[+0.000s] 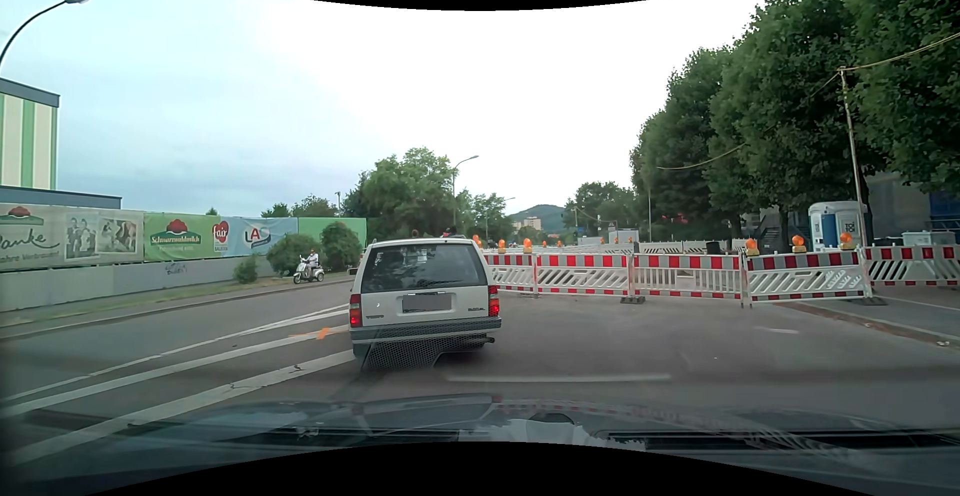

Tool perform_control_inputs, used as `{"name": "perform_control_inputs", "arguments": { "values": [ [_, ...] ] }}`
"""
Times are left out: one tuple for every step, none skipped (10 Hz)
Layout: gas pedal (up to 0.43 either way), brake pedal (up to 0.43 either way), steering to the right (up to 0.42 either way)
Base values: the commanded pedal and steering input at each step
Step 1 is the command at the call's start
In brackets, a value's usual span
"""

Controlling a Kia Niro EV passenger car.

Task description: Follow the waypoints while adhering to traffic rules and regulations

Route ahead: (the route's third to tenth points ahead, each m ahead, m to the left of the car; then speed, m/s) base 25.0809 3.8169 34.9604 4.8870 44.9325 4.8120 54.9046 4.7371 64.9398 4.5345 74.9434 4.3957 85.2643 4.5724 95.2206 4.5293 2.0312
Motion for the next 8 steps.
{"name": "perform_control_inputs", "arguments": {
  "values": [
    [0.000,0.104,-0.216],
    [0.000,0.104,-0.218],
    [0.000,0.098,-0.224],
    [0.000,0.098,-0.234],
    [0.000,0.104,-0.244],
    [0.000,0.098,-0.251],
    [0.000,0.098,-0.254],
    [0.000,0.049,-0.253]
  ]
}}
